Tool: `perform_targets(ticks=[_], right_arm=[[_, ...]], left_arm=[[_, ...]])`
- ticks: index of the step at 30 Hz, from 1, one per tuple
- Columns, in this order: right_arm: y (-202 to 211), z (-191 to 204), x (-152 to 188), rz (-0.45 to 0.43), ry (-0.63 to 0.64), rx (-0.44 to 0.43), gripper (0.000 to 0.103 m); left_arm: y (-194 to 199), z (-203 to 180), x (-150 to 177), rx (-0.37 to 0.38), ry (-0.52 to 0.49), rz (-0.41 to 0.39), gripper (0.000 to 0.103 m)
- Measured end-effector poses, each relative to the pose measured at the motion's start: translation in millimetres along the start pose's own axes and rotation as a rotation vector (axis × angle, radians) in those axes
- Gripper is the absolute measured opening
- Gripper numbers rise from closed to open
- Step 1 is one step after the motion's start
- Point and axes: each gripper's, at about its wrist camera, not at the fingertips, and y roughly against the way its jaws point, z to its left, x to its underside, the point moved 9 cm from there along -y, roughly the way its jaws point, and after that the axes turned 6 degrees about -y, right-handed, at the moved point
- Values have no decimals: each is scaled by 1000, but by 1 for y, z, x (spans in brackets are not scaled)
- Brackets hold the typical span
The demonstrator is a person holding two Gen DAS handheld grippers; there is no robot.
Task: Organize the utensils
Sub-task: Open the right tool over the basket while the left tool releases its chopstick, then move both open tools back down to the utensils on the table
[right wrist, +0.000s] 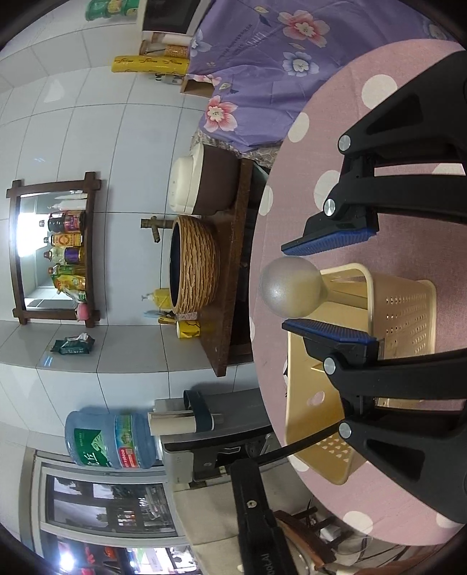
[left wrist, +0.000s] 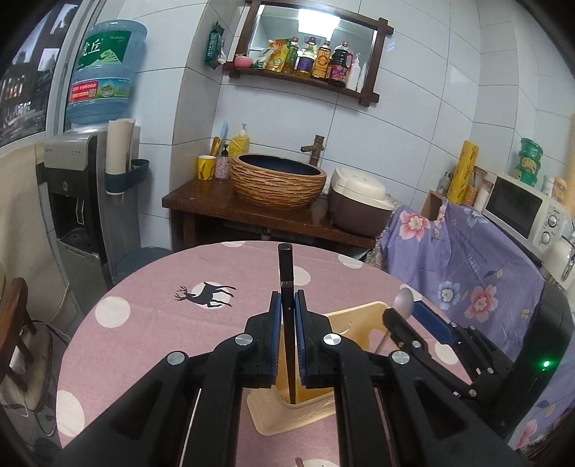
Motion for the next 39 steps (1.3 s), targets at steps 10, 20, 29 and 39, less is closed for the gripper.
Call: perform_targets(ticks=[10, 20, 29, 39], right_arm=[[51, -19, 5, -37, -40, 4, 63], [111, -76, 113, 196, -59, 137, 80], [133, -84, 201, 366, -78, 180, 80], [132, -80, 213, 423, -60, 208, 80]], left_arm=[[29, 3, 32, 27, 13, 15, 69], [54, 16, 163, -54, -14, 243, 62], [54, 2, 223, 0, 1, 383, 51], [49, -13, 237, -10, -19, 405, 49]])
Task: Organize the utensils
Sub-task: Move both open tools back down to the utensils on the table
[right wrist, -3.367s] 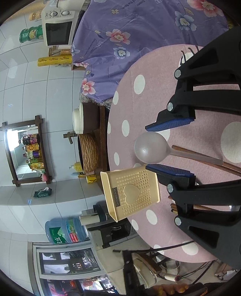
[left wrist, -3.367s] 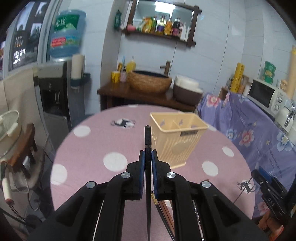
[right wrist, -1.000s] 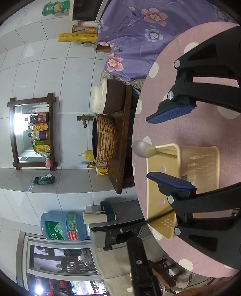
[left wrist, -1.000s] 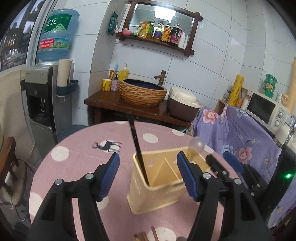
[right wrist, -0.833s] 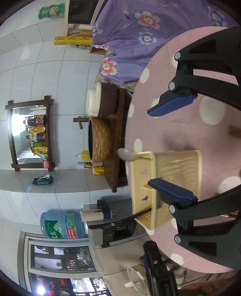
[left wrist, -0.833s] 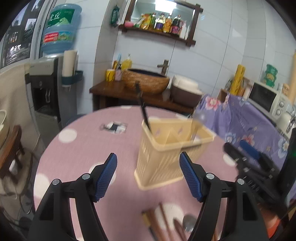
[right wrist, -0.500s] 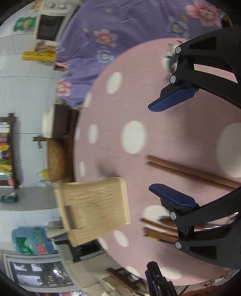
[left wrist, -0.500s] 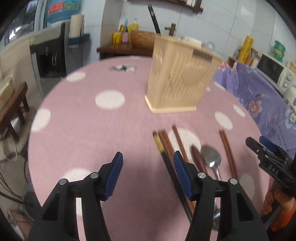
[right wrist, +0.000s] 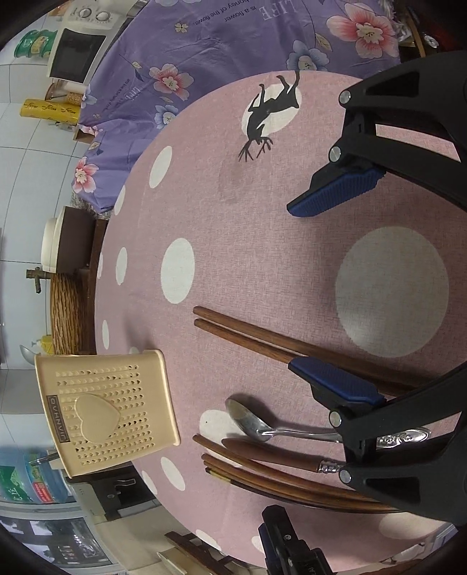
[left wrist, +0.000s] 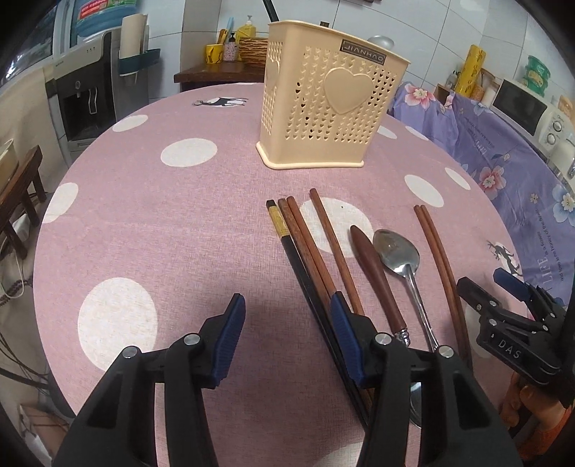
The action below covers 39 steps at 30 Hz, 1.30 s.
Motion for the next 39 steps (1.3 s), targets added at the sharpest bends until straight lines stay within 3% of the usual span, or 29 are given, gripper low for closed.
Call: perform_targets(ticks=[18, 27, 31, 39], right_arm=[[-8, 6, 3, 46, 20, 8, 80], [-10, -11, 3, 61, -8, 9, 80], [-11, -11, 2, 70, -25, -3, 79], [-11, -7, 3, 56, -19, 4, 79]], left_arm=[[-7, -6, 2, -55, -35, 17, 48], [-3, 10, 3, -71, -15, 26, 43], [-2, 6, 0, -10, 32, 26, 43], [-7, -7, 0, -82, -13, 21, 43]])
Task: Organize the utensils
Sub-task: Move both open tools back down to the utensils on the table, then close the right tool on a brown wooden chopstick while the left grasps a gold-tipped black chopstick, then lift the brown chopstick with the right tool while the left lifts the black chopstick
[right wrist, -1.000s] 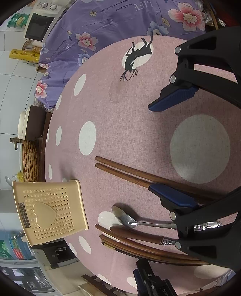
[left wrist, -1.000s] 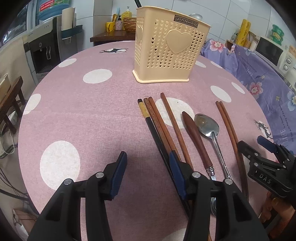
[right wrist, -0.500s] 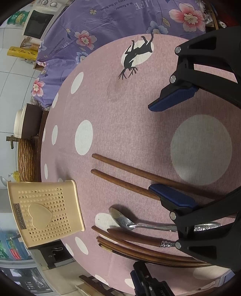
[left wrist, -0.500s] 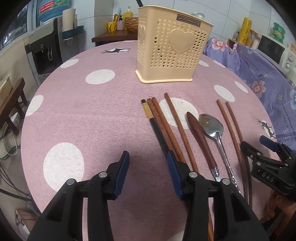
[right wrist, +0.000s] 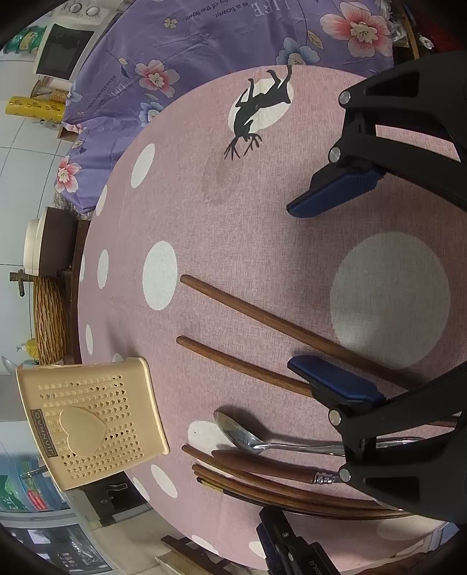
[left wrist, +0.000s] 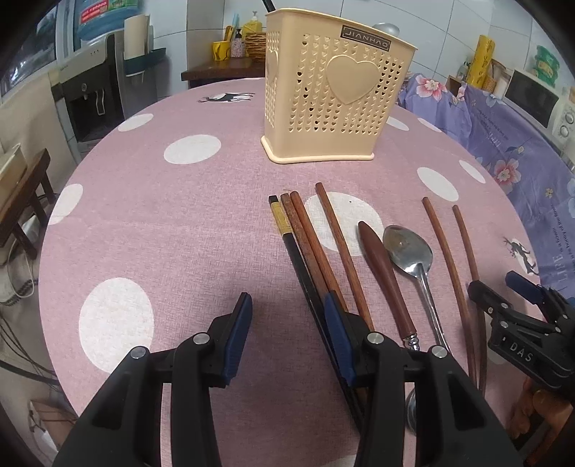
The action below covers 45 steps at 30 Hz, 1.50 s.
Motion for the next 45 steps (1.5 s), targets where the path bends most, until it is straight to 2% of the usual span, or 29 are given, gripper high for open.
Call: perform_targets(ticks=[3, 4, 7, 13, 18, 19, 22, 25, 29, 34, 40, 42, 45], right_arm=[[1, 0, 1, -7, 2, 6, 79], [1, 1, 2, -7, 0, 0, 79], [1, 0, 3, -8, -3, -9, 79], [0, 1, 2, 1, 7, -24, 80], [-12, -1, -11, 21, 5, -43, 80], [-15, 0, -15, 25, 10, -49, 77], [-25, 5, -31, 29, 28, -67, 62], [-32, 9, -43, 35, 37, -81, 41], [-38, 15, -51, 46, 54, -106, 21], [-39, 14, -53, 55, 36, -126, 20], [-42, 16, -56, 54, 12, -93, 21], [-43, 16, -57, 55, 0, -86, 21], [-46, 17, -60, 58, -18, -74, 21]], left_arm=[[3, -3, 1, -97, -59, -16, 44], [4, -3, 2, -104, -63, -17, 44], [2, 2, 8, -109, -46, 0, 43], [-5, 2, -2, -104, -41, 2, 42], [-12, 5, -12, -92, -58, -8, 30], [-14, 7, -15, -83, -57, -11, 25], [-18, 12, -22, -40, -36, -3, 13], [-24, 16, -29, 0, -28, 5, 11], [-27, 19, -33, 33, -28, 17, 8], [-27, 20, -33, 54, 0, 29, 8], [-31, 20, -38, 33, -12, 46, 9], [-33, 19, -42, 23, -29, 48, 11], [-38, 18, -48, 15, -50, 53, 19]])
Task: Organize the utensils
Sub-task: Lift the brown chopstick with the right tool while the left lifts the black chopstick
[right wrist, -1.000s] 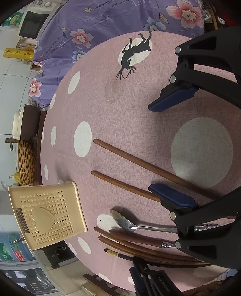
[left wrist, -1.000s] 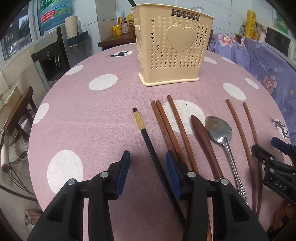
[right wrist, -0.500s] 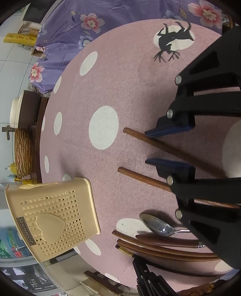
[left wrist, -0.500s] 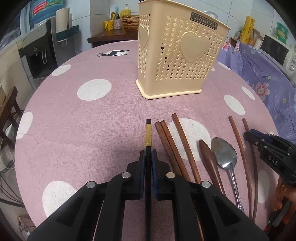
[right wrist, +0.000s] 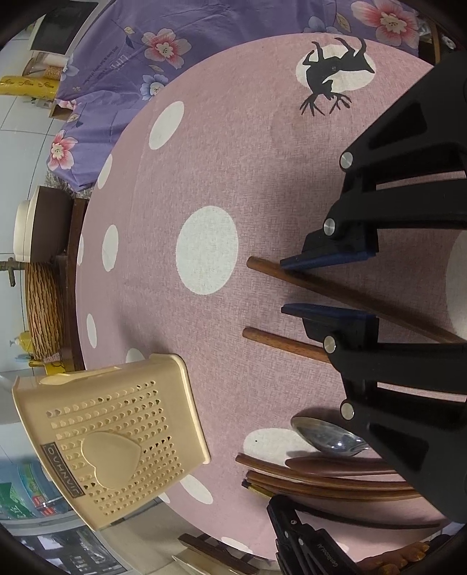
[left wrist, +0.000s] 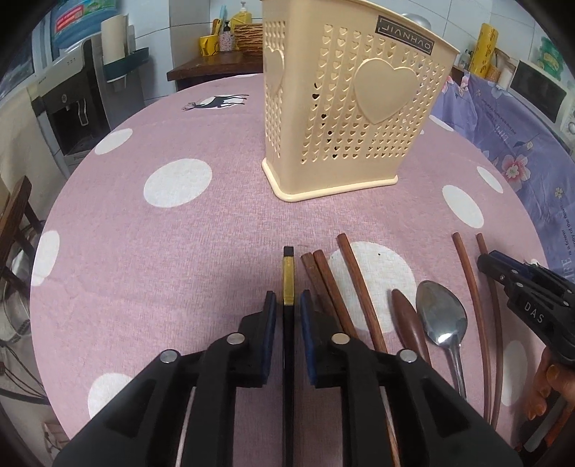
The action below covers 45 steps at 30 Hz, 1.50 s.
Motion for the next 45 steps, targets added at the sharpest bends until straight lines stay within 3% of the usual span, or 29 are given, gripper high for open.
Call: perform_targets(ticks=[6, 9, 14, 28, 31, 45], right_arm=[[-7, 3, -9, 3, -17, 21, 21], [-10, 3, -13, 3, -35, 18, 20], [-12, 3, -16, 8, -41, 20, 20], [-9, 6, -10, -20, -29, 55, 18], [-9, 6, -9, -22, -37, 42, 11], [-11, 4, -15, -28, -51, -7, 11]], left_arm=[[-6, -2, -8, -50, -57, 0, 20], [-8, 1, -11, -73, -75, -6, 14], [-9, 5, -13, -73, -71, -4, 9], [-8, 2, -13, -100, -79, -20, 8], [-9, 1, -13, -99, -73, -23, 8], [-8, 5, -15, -99, -53, -48, 8]])
